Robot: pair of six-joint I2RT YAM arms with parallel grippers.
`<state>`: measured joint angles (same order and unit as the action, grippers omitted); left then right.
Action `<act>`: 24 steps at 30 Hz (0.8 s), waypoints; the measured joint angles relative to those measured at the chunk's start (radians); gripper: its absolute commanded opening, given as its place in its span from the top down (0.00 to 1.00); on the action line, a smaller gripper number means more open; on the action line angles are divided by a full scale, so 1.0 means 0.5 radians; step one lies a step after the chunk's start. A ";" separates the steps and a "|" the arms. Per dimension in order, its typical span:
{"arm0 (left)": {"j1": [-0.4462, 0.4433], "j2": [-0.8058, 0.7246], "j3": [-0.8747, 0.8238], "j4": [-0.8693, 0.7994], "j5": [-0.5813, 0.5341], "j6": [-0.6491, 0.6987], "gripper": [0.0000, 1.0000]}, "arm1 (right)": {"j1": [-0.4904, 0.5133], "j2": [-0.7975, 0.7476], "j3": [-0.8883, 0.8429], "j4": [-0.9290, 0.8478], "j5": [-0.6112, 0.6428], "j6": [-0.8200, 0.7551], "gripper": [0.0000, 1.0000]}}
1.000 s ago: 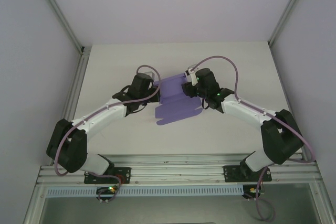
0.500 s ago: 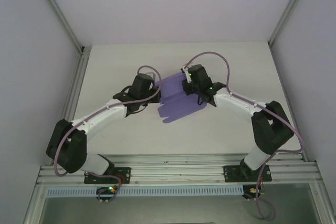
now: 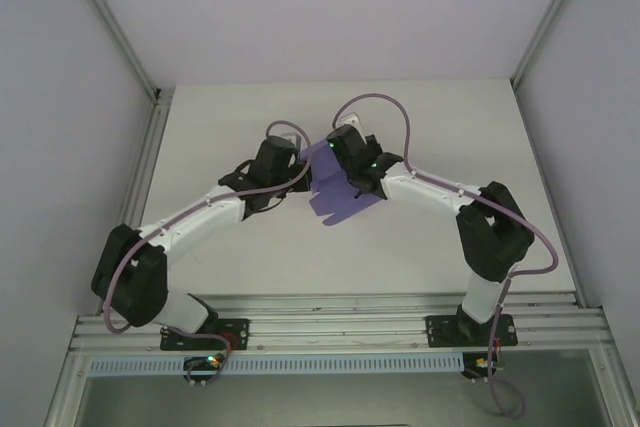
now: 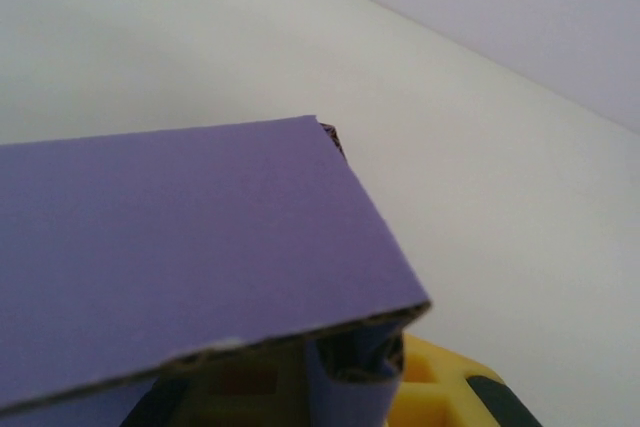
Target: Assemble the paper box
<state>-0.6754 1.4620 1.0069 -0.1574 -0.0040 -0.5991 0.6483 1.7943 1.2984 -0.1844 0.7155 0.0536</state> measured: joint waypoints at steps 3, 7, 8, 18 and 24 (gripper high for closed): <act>0.002 0.047 0.032 0.013 -0.002 -0.002 1.00 | 0.005 0.051 0.039 -0.005 0.108 0.013 0.90; 0.002 0.063 0.036 0.022 -0.001 -0.014 1.00 | 0.007 0.067 0.040 0.009 0.136 0.018 0.91; 0.002 0.063 0.042 0.021 -0.002 -0.015 1.00 | 0.007 0.067 0.040 0.021 0.135 0.018 0.90; 0.005 0.056 0.055 -0.153 -0.046 -0.014 1.00 | -0.120 -0.243 -0.546 0.635 -0.549 -0.078 0.52; 0.008 0.001 0.055 -0.221 -0.076 -0.014 1.00 | -0.246 -0.431 -0.735 0.803 -0.977 -0.150 0.31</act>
<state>-0.6716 1.4624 1.0344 -0.2680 -0.0422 -0.6064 0.5251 1.5787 0.9306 0.2169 0.2272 -0.0216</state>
